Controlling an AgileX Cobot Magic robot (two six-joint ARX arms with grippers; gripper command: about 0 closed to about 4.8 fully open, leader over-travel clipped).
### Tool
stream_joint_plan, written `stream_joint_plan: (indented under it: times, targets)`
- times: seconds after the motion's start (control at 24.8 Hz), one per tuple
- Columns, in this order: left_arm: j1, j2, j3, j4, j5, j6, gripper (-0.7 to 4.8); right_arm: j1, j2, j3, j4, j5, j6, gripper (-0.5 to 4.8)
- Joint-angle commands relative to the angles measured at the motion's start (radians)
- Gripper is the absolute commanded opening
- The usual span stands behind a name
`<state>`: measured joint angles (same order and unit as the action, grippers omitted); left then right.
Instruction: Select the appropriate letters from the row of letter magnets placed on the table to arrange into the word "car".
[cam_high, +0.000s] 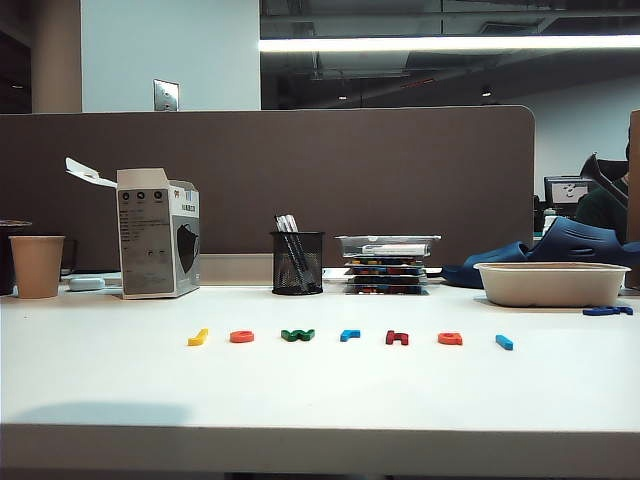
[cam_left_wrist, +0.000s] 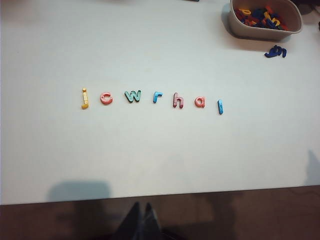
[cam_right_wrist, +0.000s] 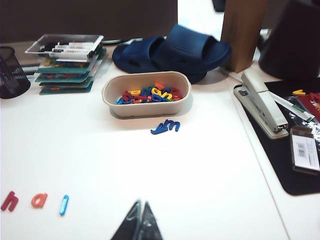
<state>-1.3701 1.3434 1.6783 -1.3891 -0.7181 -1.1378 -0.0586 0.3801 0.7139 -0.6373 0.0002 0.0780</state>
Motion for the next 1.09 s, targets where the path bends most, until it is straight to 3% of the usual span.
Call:
stream_joint_plan:
  times: [0.04, 0.2, 0.24, 0.28, 0.36, 0.56, 0.76, 0.85, 0.93, 1.09]
  targets:
    - [0.001, -0.003, 0.002, 0.003, -0.003, 0.001, -0.06, 0.002, 0.101, 0.089, -0.009, -0.027, 0.008, -0.02]
    - [0.001, -0.003, 0.002, 0.003, -0.003, 0.001, -0.06, 0.002, 0.214, 0.164, -0.002, -0.151, 0.008, -0.02]
    - [0.001, -0.003, 0.002, 0.003, -0.003, 0.001, -0.06, 0.002, 0.247, 0.178, 0.0, -0.206, 0.008, -0.02]
    - [0.001, -0.003, 0.002, 0.003, -0.003, 0.001, -0.05, 0.003, 0.312, 0.196, 0.011, -0.325, 0.008, -0.02]
    - [0.001, -0.003, 0.002, 0.003, -0.003, 0.001, -0.06, 0.005, 0.378, 0.2, 0.034, -0.417, 0.025, -0.02]
    - [0.001, -0.003, 0.002, 0.003, -0.003, 0.001, -0.05, 0.068, 0.492, 0.2, 0.07, -0.447, 0.079, -0.01]
    - [0.001, -0.003, 0.002, 0.003, -0.003, 0.001, -0.06, 0.222, 0.621, 0.2, 0.177, -0.447, 0.08, 0.01]
    - [0.001, -0.003, 0.002, 0.003, -0.003, 0.001, -0.06, 0.295, 0.683, 0.2, 0.225, -0.447, 0.08, 0.44]
    - [0.001, -0.003, 0.002, 0.003, -0.003, 0.001, -0.05, 0.351, 0.758, 0.2, 0.28, -0.448, 0.08, 1.22]
    - [0.001, -0.003, 0.002, 0.003, -0.003, 0.001, -0.06, 0.411, 0.858, 0.2, 0.357, -0.448, 0.082, 1.31]
